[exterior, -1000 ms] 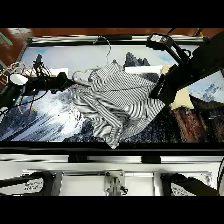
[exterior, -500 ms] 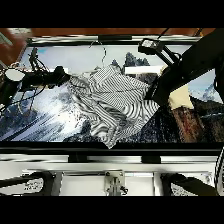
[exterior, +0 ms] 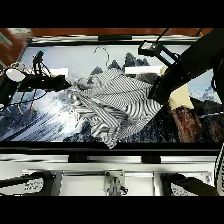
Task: Fold the shirts.
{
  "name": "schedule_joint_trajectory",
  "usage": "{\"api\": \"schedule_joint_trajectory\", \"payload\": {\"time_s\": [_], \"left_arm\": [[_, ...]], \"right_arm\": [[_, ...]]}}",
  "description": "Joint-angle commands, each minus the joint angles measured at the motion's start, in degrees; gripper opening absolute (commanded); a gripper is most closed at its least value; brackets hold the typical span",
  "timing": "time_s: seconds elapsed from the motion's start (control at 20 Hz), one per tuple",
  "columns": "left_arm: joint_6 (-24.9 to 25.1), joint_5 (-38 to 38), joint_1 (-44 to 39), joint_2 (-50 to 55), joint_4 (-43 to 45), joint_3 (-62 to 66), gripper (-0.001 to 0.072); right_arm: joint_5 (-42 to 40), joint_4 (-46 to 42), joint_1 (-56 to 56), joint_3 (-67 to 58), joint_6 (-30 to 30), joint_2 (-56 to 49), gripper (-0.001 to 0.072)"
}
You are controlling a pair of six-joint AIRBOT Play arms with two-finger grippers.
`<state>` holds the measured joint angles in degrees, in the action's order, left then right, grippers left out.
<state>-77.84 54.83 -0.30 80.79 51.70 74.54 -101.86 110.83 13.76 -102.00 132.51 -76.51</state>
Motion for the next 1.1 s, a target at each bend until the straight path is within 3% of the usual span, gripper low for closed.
{"api": "schedule_joint_trajectory", "payload": {"time_s": [0.0, 0.15, 0.3, 0.4, 0.7, 1.05], "left_arm": [[0.2, 0.4, -0.1, -0.2, 2.2, 0.4, 0.0063], [0.5, -3.0, -0.1, -0.7, -1.3, 2.2, 0.0064], [5.2, -5.4, -0.6, -0.7, -8.7, 7.6, 0.0063], [5.5, -5.1, -1.8, -0.9, -9.3, 12.4, 0.0064], [9.3, -0.9, -7.2, -5.7, -9.3, 19.6, 0.0064], [10.8, 3.4, -9.3, -14.5, -6.6, 19.6, 0.0064]], "right_arm": [[0.4, 1.0, 0.0, 0.0, -0.4, 0.0, 0.0078], [0.1, 3.7, 0.0, 0.0, -0.4, -0.1, 0.0078], [-0.6, 3.1, 2.7, 0.0, -0.8, -0.5, 0.0078], [0.6, 1.9, 5.1, 0.0, -3.2, -1.1, 0.0078], [16.5, 0.0, 6.1, -0.1, -15.9, -1.4, 0.0078], [28.7, 2.6, 6.1, -0.3, -18.6, 1.5, 0.0078]]}}
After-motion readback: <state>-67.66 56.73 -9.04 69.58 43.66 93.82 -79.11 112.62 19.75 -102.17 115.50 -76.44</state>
